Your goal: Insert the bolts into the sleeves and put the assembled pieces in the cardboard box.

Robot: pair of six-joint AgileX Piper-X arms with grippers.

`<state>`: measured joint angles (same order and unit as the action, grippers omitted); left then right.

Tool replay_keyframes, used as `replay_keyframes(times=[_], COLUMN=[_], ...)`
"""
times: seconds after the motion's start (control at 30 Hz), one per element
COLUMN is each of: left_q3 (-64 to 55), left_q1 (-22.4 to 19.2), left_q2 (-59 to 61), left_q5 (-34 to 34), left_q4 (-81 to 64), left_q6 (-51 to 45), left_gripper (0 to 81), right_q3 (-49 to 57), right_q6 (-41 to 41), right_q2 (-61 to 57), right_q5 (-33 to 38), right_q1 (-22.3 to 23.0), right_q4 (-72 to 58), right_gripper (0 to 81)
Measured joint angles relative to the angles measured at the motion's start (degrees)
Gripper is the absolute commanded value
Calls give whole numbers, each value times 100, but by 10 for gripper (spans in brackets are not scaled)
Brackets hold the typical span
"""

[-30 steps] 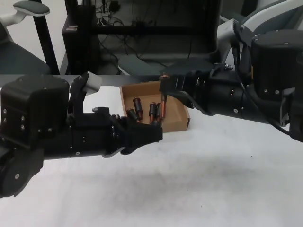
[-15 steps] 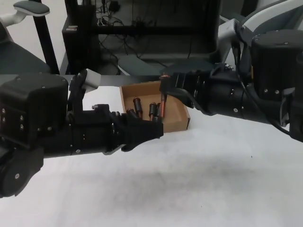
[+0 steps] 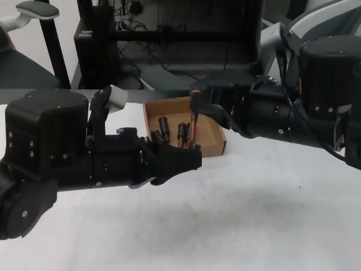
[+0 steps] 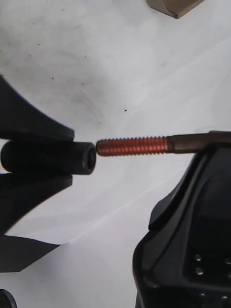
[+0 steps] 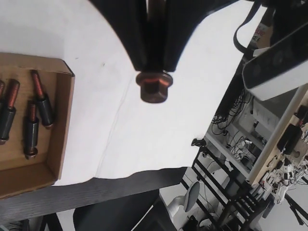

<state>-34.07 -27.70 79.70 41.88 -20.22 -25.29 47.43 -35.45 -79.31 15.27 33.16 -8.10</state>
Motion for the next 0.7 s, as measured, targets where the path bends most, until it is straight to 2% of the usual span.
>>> replay_keyframes(times=[0.7], left_q3=[0], left_q1=[0], left_q2=[0], left_q5=[-353], left_q4=[-73], left_q6=[85], left_gripper=[17], right_q3=[0], right_q6=[-14], right_q2=[0], right_q5=[12], right_q1=[0], right_q4=[0], right_gripper=[4])
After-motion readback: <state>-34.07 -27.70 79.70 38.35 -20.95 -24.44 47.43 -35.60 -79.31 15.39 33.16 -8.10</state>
